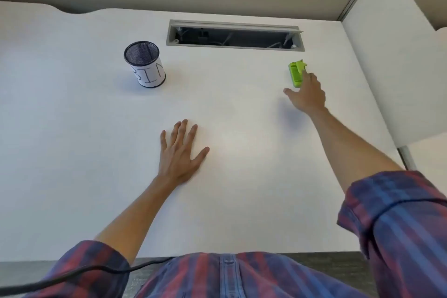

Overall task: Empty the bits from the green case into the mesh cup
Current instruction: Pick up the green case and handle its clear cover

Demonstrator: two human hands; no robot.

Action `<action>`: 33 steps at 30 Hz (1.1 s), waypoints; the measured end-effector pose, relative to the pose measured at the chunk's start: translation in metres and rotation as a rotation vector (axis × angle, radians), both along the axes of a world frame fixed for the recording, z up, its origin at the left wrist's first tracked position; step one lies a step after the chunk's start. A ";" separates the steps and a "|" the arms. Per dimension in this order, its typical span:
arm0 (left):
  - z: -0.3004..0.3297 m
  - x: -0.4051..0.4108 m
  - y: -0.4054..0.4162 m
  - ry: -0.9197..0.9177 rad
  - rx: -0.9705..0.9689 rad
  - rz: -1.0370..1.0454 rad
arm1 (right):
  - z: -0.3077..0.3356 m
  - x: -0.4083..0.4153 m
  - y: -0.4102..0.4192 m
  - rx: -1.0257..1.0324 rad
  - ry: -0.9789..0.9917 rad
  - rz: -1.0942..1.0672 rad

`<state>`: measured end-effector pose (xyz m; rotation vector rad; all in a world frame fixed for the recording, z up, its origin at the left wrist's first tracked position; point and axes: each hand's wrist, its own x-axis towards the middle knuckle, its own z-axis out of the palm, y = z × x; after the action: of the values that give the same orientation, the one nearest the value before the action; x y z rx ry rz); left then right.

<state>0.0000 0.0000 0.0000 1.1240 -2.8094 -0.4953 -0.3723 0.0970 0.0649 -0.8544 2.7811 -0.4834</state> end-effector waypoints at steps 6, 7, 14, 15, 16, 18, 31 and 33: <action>-0.003 0.000 0.001 0.015 -0.044 0.009 | 0.005 -0.028 -0.012 0.001 -0.009 -0.048; -0.004 0.000 0.000 0.020 -0.045 0.012 | 0.004 -0.032 -0.014 0.015 -0.012 -0.045; -0.005 -0.001 -0.001 0.043 -0.052 0.021 | -0.011 -0.044 -0.022 0.065 -0.027 -0.082; -0.005 -0.002 -0.002 0.043 -0.053 0.022 | -0.013 -0.044 -0.022 0.052 -0.006 -0.094; -0.006 -0.002 -0.002 0.040 -0.054 0.023 | -0.015 -0.044 -0.022 0.037 0.017 -0.106; -0.005 -0.002 -0.002 0.033 -0.055 0.025 | -0.017 -0.044 -0.023 0.006 0.055 -0.129; -0.006 -0.003 -0.002 0.042 -0.058 0.028 | -0.025 -0.001 -0.002 -0.490 -0.039 -0.235; -0.006 -0.003 -0.002 0.036 -0.058 0.027 | -0.024 0.015 0.002 -0.605 -0.150 -0.317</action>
<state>-0.0029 -0.0022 -0.0055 1.1293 -2.7555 -0.4249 -0.3570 0.0992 0.0405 -0.4316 2.6554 -1.4260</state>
